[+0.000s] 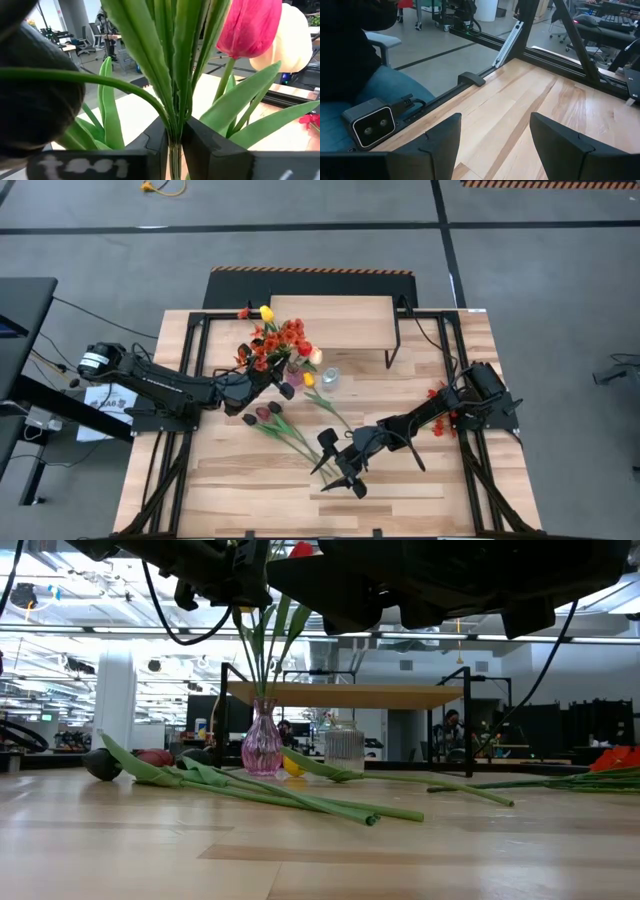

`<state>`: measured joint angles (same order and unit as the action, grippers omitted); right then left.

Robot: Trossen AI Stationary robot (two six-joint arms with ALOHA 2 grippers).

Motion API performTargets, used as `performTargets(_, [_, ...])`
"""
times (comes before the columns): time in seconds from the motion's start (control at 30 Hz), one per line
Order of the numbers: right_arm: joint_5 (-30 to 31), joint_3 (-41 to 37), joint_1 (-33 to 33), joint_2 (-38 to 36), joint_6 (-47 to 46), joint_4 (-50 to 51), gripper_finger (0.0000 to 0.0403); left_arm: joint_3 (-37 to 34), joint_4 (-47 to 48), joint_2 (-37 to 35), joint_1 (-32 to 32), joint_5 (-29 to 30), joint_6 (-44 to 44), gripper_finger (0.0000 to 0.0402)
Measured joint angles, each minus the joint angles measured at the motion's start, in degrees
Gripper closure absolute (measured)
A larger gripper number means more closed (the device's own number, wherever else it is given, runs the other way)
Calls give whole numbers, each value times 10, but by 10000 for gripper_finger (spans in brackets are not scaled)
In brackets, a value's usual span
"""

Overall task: Pick and place flowers into a vace then onto a shelf
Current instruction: Put the bottom orange flowers into the violet vase

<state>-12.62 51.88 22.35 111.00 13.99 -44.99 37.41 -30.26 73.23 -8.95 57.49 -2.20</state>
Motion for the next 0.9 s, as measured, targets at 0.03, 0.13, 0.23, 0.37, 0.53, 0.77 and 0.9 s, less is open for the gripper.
performTargets(0.03, [0,0,0,0,0,0,175,0,0,0,0,0,0,363])
performTargets(0.13, [0,0,0,0,0,0,175,0,0,0,0,0,0,349])
performTargets(0.23, [0,0,0,0,0,0,175,0,0,0,0,0,0,328])
performTargets(0.37, [0,0,0,0,0,0,175,0,0,0,0,-9,-1,299])
performTargets(0.53, [0,0,0,0,0,0,175,0,3,0,0,-18,-4,270])
performTargets(0.77, [0,0,0,0,0,0,175,0,29,0,-4,-18,-16,243])
performTargets(0.9, [0,0,0,0,0,0,175,3,39,0,-11,-18,-16,230])
